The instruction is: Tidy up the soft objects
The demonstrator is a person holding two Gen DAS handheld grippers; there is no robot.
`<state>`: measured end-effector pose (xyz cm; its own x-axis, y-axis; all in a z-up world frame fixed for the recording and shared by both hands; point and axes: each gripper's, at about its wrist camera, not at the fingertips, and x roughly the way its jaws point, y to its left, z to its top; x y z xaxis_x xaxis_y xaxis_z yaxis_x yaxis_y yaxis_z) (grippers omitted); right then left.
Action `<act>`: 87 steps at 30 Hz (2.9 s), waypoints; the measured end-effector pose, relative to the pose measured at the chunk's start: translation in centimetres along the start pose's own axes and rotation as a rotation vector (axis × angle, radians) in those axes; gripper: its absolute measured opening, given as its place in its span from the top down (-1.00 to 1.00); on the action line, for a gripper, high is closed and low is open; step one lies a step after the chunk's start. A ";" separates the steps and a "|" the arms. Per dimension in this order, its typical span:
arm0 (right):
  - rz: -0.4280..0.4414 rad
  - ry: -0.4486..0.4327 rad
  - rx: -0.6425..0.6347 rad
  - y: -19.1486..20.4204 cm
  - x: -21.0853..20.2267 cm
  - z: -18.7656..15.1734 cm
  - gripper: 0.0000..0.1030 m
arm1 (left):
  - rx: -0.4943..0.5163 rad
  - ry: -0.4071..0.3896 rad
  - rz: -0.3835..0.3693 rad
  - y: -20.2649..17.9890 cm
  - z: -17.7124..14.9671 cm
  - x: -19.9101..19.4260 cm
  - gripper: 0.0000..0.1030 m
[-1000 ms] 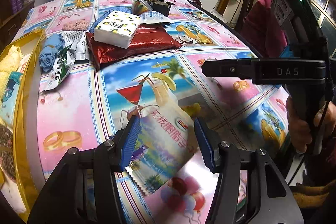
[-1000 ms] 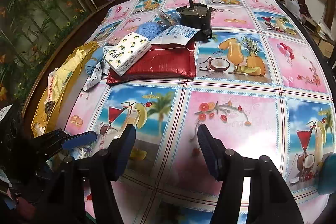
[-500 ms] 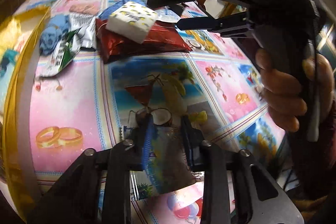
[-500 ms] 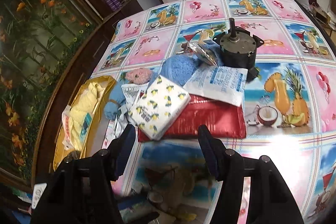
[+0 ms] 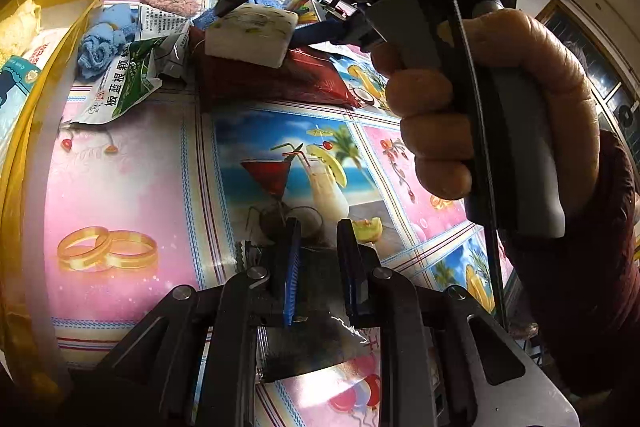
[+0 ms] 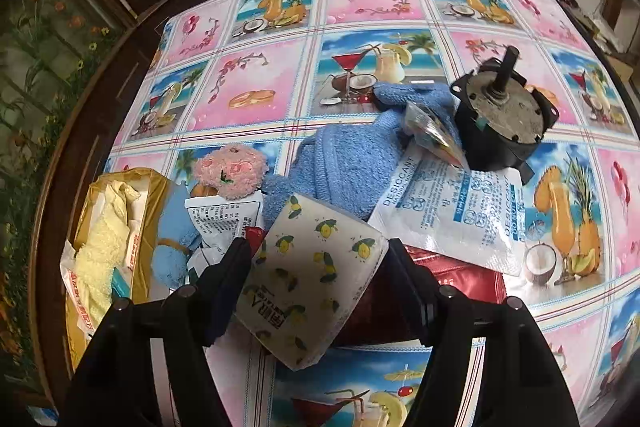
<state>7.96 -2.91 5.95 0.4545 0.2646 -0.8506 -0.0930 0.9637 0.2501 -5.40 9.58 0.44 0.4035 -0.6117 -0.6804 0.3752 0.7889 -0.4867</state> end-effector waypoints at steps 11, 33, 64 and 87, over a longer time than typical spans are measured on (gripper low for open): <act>0.095 -0.070 -0.112 -0.9 -4.3 -3.8 0.49 | -0.001 -0.046 0.005 0.0 -0.1 -1.1 0.52; 0.339 -0.015 0.026 -12.5 -7.8 -14.8 0.62 | 0.412 0.177 0.212 -7.0 -3.3 1.6 -0.29; 0.465 -0.079 0.011 -10.4 -9.8 -13.4 0.62 | 0.000 -0.170 0.214 -0.8 -1.5 -10.1 -0.21; 0.575 0.050 -0.271 12.7 -4.1 -8.5 0.62 | -0.300 -0.320 0.440 12.6 -1.4 -17.0 -0.27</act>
<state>-2.59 8.56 8.66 0.2244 0.7372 -0.6373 -0.5334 0.6403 0.5528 -8.63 30.01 5.08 0.7150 -0.1764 -0.6765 -0.1149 0.9248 -0.3626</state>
